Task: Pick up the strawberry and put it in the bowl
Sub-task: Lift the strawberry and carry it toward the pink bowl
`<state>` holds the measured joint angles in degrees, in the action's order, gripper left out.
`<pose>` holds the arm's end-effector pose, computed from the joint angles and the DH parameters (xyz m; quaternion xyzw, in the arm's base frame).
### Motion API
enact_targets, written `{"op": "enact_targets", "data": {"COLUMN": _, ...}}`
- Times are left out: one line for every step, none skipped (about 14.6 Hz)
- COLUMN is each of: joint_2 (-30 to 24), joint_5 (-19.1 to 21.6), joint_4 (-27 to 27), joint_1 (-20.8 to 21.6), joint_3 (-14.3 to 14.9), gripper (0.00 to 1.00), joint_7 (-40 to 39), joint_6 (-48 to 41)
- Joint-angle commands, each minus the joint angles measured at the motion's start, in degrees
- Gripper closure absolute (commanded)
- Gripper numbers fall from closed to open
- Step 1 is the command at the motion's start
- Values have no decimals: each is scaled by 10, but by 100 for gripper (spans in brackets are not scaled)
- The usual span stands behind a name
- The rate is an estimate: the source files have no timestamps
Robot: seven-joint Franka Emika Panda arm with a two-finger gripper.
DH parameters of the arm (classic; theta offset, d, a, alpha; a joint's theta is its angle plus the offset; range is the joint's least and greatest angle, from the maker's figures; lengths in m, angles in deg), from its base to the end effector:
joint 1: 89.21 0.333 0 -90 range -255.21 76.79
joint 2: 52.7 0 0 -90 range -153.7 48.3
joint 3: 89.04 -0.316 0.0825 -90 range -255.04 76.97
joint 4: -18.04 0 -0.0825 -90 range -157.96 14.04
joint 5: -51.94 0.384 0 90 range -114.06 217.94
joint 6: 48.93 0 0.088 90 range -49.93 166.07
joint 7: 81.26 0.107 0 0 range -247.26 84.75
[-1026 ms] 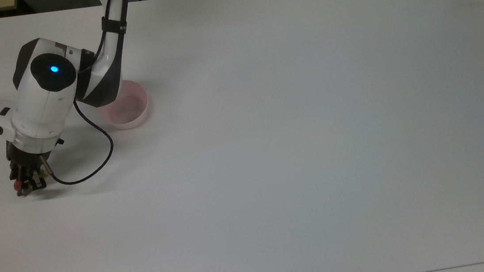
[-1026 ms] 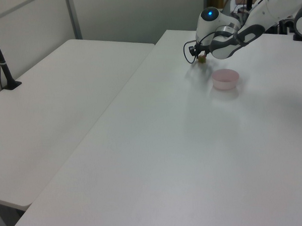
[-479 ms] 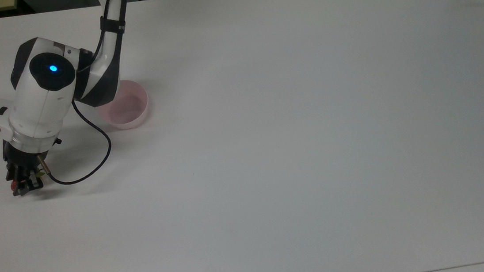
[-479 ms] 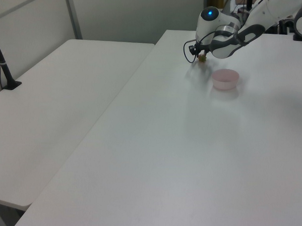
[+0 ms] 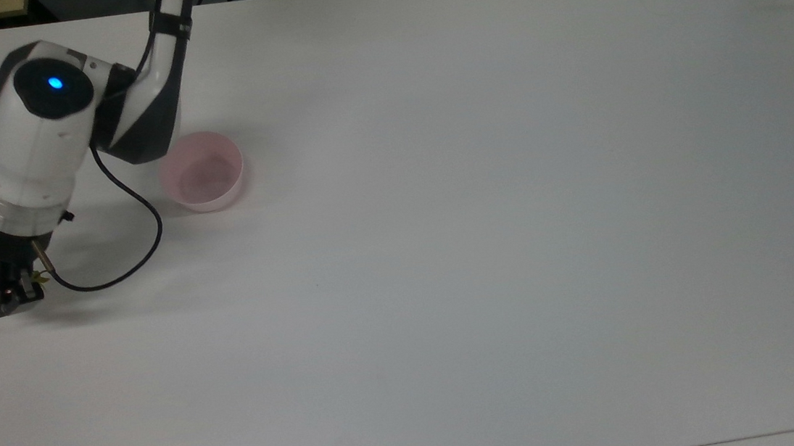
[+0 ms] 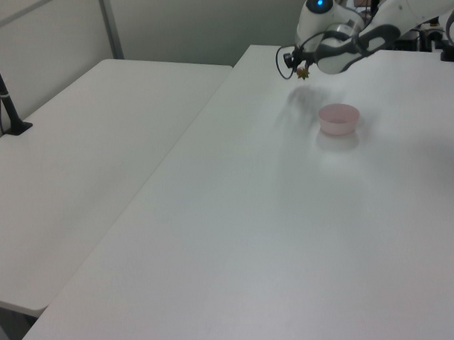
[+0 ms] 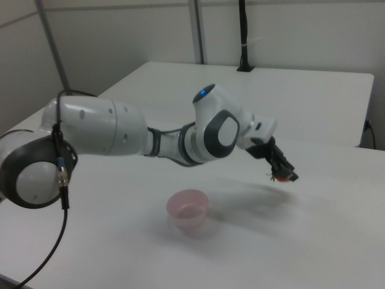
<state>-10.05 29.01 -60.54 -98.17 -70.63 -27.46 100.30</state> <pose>0.7171 -0.2885 0.3445 0.8303 -0.4442 0.2896 0.1717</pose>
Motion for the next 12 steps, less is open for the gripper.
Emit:
{"op": "enact_targets", "data": {"joint_2": -123, "joint_5": 38, "joint_4": -116, "joint_1": 22, "joint_3": -2, "gripper": 100, "joint_7": -98, "joint_6": 5}}
{"op": "enact_targets", "data": {"joint_2": -152, "joint_5": 38, "joint_4": -152, "joint_1": 36, "joint_3": -2, "gripper": 100, "joint_7": -110, "joint_6": 5}}
{"op": "enact_targets", "data": {"joint_2": -186, "joint_5": 35, "joint_4": -195, "joint_1": 42, "joint_3": -2, "gripper": 100, "joint_7": -126, "joint_6": 5}}
{"op": "enact_targets", "data": {"joint_2": -217, "joint_5": 34, "joint_4": -234, "joint_1": 49, "joint_3": -2, "gripper": 100, "joint_7": -150, "joint_6": 6}}
{"op": "enact_targets", "data": {"joint_2": -244, "joint_5": 34, "joint_4": -266, "joint_1": 60, "joint_3": -2, "gripper": 100, "joint_7": -173, "joint_6": 6}}
{"op": "enact_targets", "data": {"joint_2": -268, "joint_5": 34, "joint_4": -295, "joint_1": 71, "joint_3": -2, "gripper": 100, "joint_7": -184, "joint_6": 7}}
{"op": "enact_targets", "data": {"joint_2": -290, "joint_5": 30, "joint_4": -320, "joint_1": 78, "joint_3": -2, "gripper": 100, "joint_7": -185, "joint_6": 8}}
{"op": "enact_targets", "data": {"joint_2": -322, "joint_5": 25, "joint_4": -356, "joint_1": 90, "joint_3": -2, "gripper": 100, "joint_7": -185, "joint_6": 21}}
{"op": "enact_targets", "data": {"joint_2": -339, "joint_5": 15, "joint_4": -382, "joint_1": 100, "joint_3": -2, "gripper": 100, "joint_7": -185, "joint_6": 32}}
{"op": "enact_targets", "data": {"joint_2": -353, "joint_5": 5, "joint_4": -401, "joint_1": 107, "joint_3": -2, "gripper": 100, "joint_7": -185, "joint_6": 34}}
{"op": "enact_targets", "data": {"joint_2": -364, "joint_5": -3, "joint_4": -419, "joint_1": 115, "joint_3": -2, "gripper": 100, "joint_7": -185, "joint_6": 34}}
{"op": "enact_targets", "data": {"joint_2": -371, "joint_5": -8, "joint_4": -434, "joint_1": 124, "joint_3": -3, "gripper": 100, "joint_7": -185, "joint_6": 34}}
